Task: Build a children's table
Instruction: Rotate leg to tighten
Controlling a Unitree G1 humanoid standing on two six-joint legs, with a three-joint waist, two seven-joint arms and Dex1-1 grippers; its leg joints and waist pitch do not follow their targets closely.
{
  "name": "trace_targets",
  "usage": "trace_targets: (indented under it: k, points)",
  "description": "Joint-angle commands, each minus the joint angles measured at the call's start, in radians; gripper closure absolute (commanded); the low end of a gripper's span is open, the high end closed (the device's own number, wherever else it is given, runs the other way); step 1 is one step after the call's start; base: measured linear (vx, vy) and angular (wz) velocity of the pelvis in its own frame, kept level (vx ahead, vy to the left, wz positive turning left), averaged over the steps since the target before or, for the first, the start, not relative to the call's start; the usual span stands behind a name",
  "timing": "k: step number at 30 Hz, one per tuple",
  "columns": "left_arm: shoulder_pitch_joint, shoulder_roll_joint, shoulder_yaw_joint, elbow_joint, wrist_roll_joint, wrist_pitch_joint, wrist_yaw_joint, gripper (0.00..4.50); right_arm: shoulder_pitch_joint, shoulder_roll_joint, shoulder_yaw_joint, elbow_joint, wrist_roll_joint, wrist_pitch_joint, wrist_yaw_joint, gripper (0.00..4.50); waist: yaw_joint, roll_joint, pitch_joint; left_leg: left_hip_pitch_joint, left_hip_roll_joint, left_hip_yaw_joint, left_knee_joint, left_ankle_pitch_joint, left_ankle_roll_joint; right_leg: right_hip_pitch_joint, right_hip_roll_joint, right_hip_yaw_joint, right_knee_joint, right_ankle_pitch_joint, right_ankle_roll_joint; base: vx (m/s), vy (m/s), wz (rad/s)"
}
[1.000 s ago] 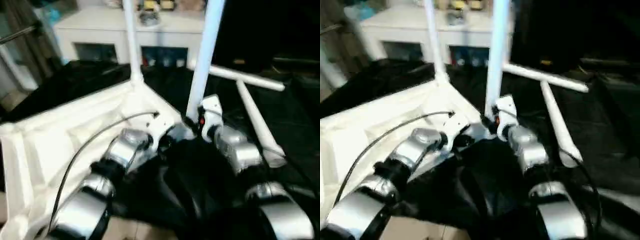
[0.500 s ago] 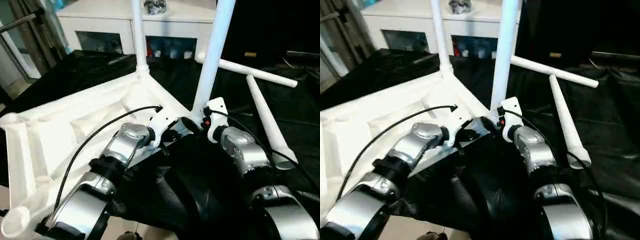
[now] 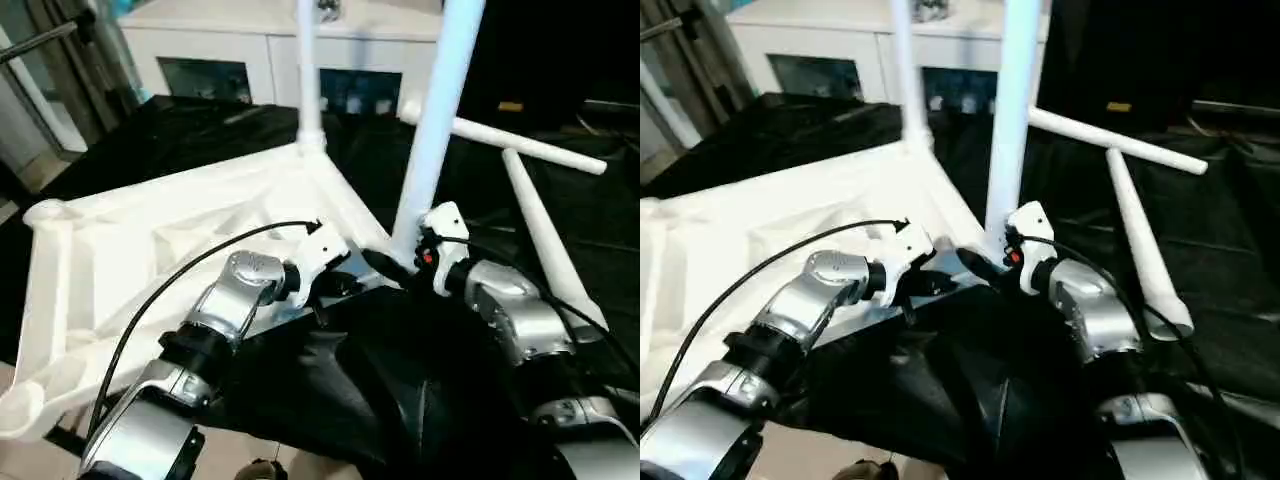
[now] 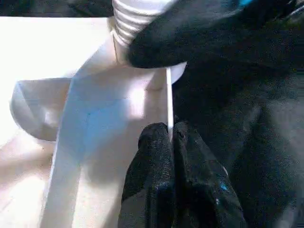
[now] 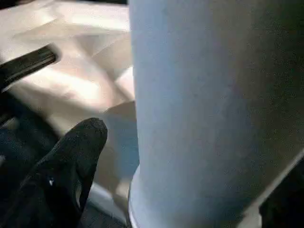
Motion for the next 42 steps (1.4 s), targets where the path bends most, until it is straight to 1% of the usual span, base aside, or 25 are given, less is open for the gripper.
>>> trace_targets:
  k: [1, 4, 6, 8, 10, 12, 13, 14, 15, 17, 18, 23, 24, 26, 28, 30, 32, 33, 34, 35, 36, 37, 39, 40, 42]
  points:
    - [0.002, 0.005, -0.019, -0.065, -0.047, -0.027, -0.079, 4.5, 0.018, -0.013, 0.035, -0.059, 0.016, 0.017, 0.078, 0.2, 0.0, -0.017, -0.07, 0.038, 0.013, 0.005, -0.038, -0.148, 0.113, 0.041, -0.02, 0.019, -0.056, 0.141, -0.26, 0.0, 0.0, 0.0]
    - [0.026, 0.038, -0.029, -0.106, -0.063, -0.015, -0.135, 4.5, 0.05, -0.051, 0.05, -0.117, 0.028, 0.04, 0.13, 0.2, 0.0, -0.016, -0.067, 0.039, 0.016, 0.004, -0.042, -0.175, 0.103, 0.039, -0.02, 0.02, -0.058, 0.099, -0.264, 0.0, 0.0, 0.0]
    - [0.04, 0.058, -0.034, -0.122, -0.069, -0.03, -0.17, 4.5, 0.069, -0.074, 0.06, -0.147, 0.029, 0.051, 0.16, 0.2, -0.001, -0.015, -0.067, 0.04, 0.016, 0.004, -0.043, -0.186, 0.095, 0.037, -0.021, 0.021, -0.058, 0.078, -0.264, 0.0, 0.0, 0.0]
    - [0.061, 0.089, -0.043, -0.152, -0.08, -0.044, -0.233, 4.5, 0.093, -0.105, 0.072, -0.182, 0.034, 0.061, 0.195, 0.2, 0.0, -0.018, -0.066, 0.04, 0.016, 0.004, -0.044, -0.19, 0.09, 0.037, -0.022, 0.022, -0.061, 0.06, -0.259, 0.0, 0.0, 0.0]
    - [0.075, 0.117, -0.055, -0.18, -0.092, -0.039, -0.281, 4.5, 0.108, -0.126, 0.076, -0.204, 0.037, 0.067, 0.219, 0.44, 0.001, -0.019, -0.067, 0.039, 0.015, 0.004, -0.043, -0.179, 0.089, 0.037, -0.022, 0.022, -0.058, 0.062, -0.259, 0.0, 0.0, 0.0]
    - [0.079, 0.125, -0.058, -0.19, -0.096, -0.044, -0.294, 4.5, 0.114, -0.134, 0.078, -0.215, 0.038, 0.073, 0.227, 0.56, 0.001, -0.017, -0.067, 0.04, 0.015, 0.005, -0.042, -0.182, 0.09, 0.035, -0.02, 0.023, -0.058, 0.06, -0.262, 0.0, 0.0, 0.0]
    - [0.081, 0.128, -0.059, -0.194, -0.098, -0.04, -0.299, 4.5, 0.116, -0.136, 0.078, -0.219, 0.039, 0.075, 0.229, 0.75, 0.002, -0.016, -0.067, 0.04, 0.016, 0.005, -0.042, -0.18, 0.091, 0.036, -0.021, 0.023, -0.057, 0.062, -0.26, 0.0, 0.0, 0.0]
    - [0.081, 0.129, -0.059, -0.195, -0.098, -0.04, -0.299, 4.5, 0.117, -0.137, 0.077, -0.22, 0.039, 0.075, 0.229, 0.75, 0.002, -0.016, -0.067, 0.04, 0.016, 0.005, -0.042, -0.182, 0.09, 0.035, -0.021, 0.023, -0.057, 0.059, -0.261, 0.0, 0.0, 0.0]
    - [0.085, 0.136, -0.06, -0.199, -0.103, -0.039, -0.312, 4.5, 0.12, -0.141, 0.077, -0.227, 0.043, 0.079, 0.236, 0.75, 0.001, -0.015, -0.066, 0.04, 0.016, 0.004, -0.043, -0.193, 0.084, 0.034, -0.021, 0.023, -0.058, 0.048, -0.262, 0.0, 0.0, 0.0]
    - [0.089, 0.144, -0.065, -0.201, -0.104, -0.041, -0.33, 4.5, 0.125, -0.145, 0.079, -0.238, 0.049, 0.088, 0.246, 0.97, 0.0, -0.014, -0.065, 0.04, 0.016, 0.004, -0.045, -0.211, 0.076, 0.034, -0.021, 0.024, -0.058, 0.026, -0.261, 0.0, 0.0, 0.0]
    - [0.092, 0.147, -0.066, -0.203, -0.102, -0.045, -0.334, 4.5, 0.13, -0.149, 0.083, -0.248, 0.051, 0.094, 0.25, 1.06, -0.001, -0.017, -0.064, 0.039, 0.015, 0.005, -0.045, -0.218, 0.072, 0.035, -0.022, 0.025, -0.059, 0.016, -0.26, 0.0, 0.0, 0.0]
    - [0.089, 0.15, -0.062, -0.199, -0.1, -0.046, -0.327, 4.5, 0.14, -0.143, 0.09, -0.26, 0.054, 0.103, 0.25, 1.55, -0.001, -0.019, -0.065, 0.039, 0.014, 0.004, -0.044, -0.214, 0.065, 0.035, -0.022, 0.026, -0.059, 0.002, -0.253, 0.0, 0.0, 0.0]
    - [0.088, 0.151, -0.061, -0.196, -0.098, -0.047, -0.322, 4.5, 0.142, -0.141, 0.092, -0.262, 0.055, 0.105, 0.249, 1.55, -0.001, -0.019, -0.066, 0.04, 0.013, 0.004, -0.043, -0.21, 0.065, 0.035, -0.022, 0.026, -0.058, 0.005, -0.253, 0.0, 0.0, 0.0]
    - [0.087, 0.146, -0.057, -0.188, -0.094, -0.046, -0.303, 4.5, 0.147, -0.13, 0.096, -0.264, 0.057, 0.111, 0.24, 1.68, -0.001, -0.019, -0.066, 0.039, 0.013, 0.005, -0.042, -0.204, 0.067, 0.034, -0.022, 0.026, -0.058, 0.01, -0.255, 0.0, 0.0, 0.0]
    - [0.079, 0.128, -0.043, -0.167, -0.085, -0.029, -0.251, 4.5, 0.152, -0.097, 0.09, -0.25, 0.061, 0.127, 0.197, 1.7, -0.002, -0.02, -0.065, 0.039, 0.012, 0.005, -0.042, -0.2, 0.068, 0.033, -0.021, 0.026, -0.057, 0.012, -0.255, 0.0, 0.0, 0.0]
    - [0.069, 0.106, -0.028, -0.142, -0.073, -0.02, -0.189, 4.5, 0.145, -0.06, 0.079, -0.212, 0.044, 0.121, 0.125, 1.73, -0.004, -0.02, -0.065, 0.039, 0.012, 0.004, -0.042, -0.203, 0.064, 0.032, -0.022, 0.026, -0.058, 0.004, -0.255, 0.0, 0.0, 0.0]
    - [0.052, 0.076, -0.006, -0.111, -0.065, -0.006, -0.118, 4.5, 0.125, -0.013, 0.066, -0.145, 0.01, 0.12, 0.008, 1.73, -0.011, -0.021, -0.062, 0.04, 0.009, 0.004, -0.046, -0.234, 0.037, 0.03, -0.023, 0.027, -0.061, -0.048, -0.25, 0.0, 0.0, 0.0]
    - [0.04, 0.056, 0.007, -0.09, -0.057, 0.0, -0.066, 4.5, 0.112, 0.016, 0.057, -0.106, -0.006, 0.116, -0.058, 1.73, -0.012, -0.02, -0.062, 0.041, 0.009, 0.004, -0.048, -0.244, 0.028, 0.028, -0.023, 0.027, -0.063, -0.067, -0.246, 0.0, 0.0, 0.0]
    - [0.016, 0.018, 0.028, -0.057, -0.05, 0.02, 0.017, 4.5, 0.084, 0.072, 0.032, -0.034, -0.023, 0.111, -0.181, 1.74, -0.019, -0.022, -0.06, 0.04, 0.009, 0.002, -0.052, -0.264, 0.012, 0.03, -0.024, 0.027, -0.065, -0.098, -0.241, 0.0, 0.0, 0.0]
    - [0.013, 0.014, 0.03, -0.054, -0.05, 0.022, 0.025, 4.5, 0.081, 0.078, 0.029, -0.026, -0.025, 0.111, -0.195, 1.74, -0.026, -0.023, -0.061, 0.042, 0.007, 0.002, -0.053, -0.277, -0.003, 0.029, -0.023, 0.028, -0.066, -0.115, -0.236, 0.0, 0.0, 0.0]
    - [-0.005, -0.012, 0.042, -0.032, -0.046, 0.038, 0.075, 4.5, 0.057, 0.113, 0.011, 0.026, -0.032, 0.108, -0.277, 1.74, -0.028, -0.022, -0.06, 0.042, 0.007, 0.001, -0.054, -0.282, -0.006, 0.028, -0.023, 0.029, -0.067, -0.121, -0.233, 0.0, 0.0, 0.0]
    - [-0.023, -0.035, 0.051, -0.011, -0.042, 0.054, 0.12, 4.5, 0.034, 0.14, -0.003, 0.076, -0.037, 0.106, -0.344, 1.74, -0.036, -0.023, -0.057, 0.039, 0.004, 0.001, -0.055, -0.292, -0.011, 0.028, -0.021, 0.029, -0.069, -0.136, -0.228, 0.0, 0.0, 0.0]
    - [-0.052, -0.075, 0.061, 0.025, -0.035, 0.062, 0.19, 4.5, -0.009, 0.183, -0.028, 0.156, -0.039, 0.105, -0.451, 1.74, -0.038, -0.018, -0.058, 0.043, 0.003, 0.001, -0.055, -0.305, -0.018, 0.025, -0.023, 0.032, -0.075, -0.162, -0.218, 0.0, 0.0, 0.0]
    - [-0.061, -0.09, 0.063, 0.037, -0.034, 0.058, 0.213, 4.5, -0.022, 0.198, -0.031, 0.173, -0.037, 0.103, -0.468, 1.74, -0.037, -0.02, -0.059, 0.045, 0.004, 0.0, -0.055, -0.31, -0.019, 0.026, -0.022, 0.033, -0.077, -0.161, -0.214, 0.0, 0.0, 0.0]
    - [-0.071, -0.119, 0.061, 0.058, -0.027, 0.034, 0.244, 4.5, -0.044, 0.229, -0.028, 0.195, -0.042, 0.088, -0.488, 1.74, -0.035, -0.02, -0.06, 0.043, 0.003, 0.001, -0.054, -0.303, -0.01, 0.027, -0.02, 0.034, -0.078, -0.137, -0.209, 0.0, 0.0, 0.0]
